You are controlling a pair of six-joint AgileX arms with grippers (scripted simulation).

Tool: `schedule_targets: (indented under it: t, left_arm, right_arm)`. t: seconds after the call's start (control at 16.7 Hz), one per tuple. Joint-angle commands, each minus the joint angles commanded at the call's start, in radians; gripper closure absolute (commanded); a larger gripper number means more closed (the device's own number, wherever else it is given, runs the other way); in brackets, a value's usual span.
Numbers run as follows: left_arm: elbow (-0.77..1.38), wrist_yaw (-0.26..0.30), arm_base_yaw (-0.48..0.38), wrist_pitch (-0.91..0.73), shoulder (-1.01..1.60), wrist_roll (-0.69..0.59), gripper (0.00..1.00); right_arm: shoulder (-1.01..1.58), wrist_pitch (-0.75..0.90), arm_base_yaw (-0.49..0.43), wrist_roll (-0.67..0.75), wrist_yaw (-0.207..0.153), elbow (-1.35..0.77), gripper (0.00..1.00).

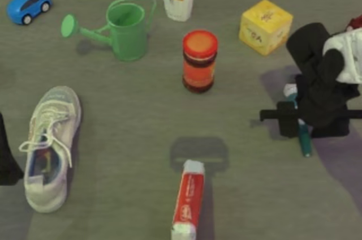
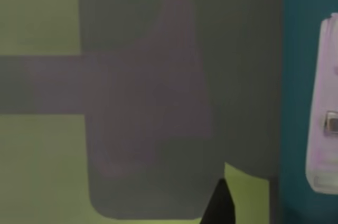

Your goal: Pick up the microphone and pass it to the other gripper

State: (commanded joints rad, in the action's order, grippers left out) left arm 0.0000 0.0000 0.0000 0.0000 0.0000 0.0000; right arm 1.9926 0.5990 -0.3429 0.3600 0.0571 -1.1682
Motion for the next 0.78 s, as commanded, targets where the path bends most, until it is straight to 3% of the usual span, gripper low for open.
schedule_targets:
  t: [0.18,0.36,0.78]
  left_arm:
    - [0.000,0.000,0.000,0.000,0.000,0.000,0.00]
    - [0.000,0.000,0.000,0.000,0.000,0.000,0.00]
    - [0.000,0.000,0.000,0.000,0.000,0.000,0.00]
  right_arm:
    - [-0.010,-0.033,-0.002,-0.011,-0.013,0.007,1.00]
    - [-0.037,-0.158,-0.004,-0.044,-0.059,0.035,1.00]
    - [-0.144,-0.747,0.001,-0.167,-0.251,0.187,1.00]
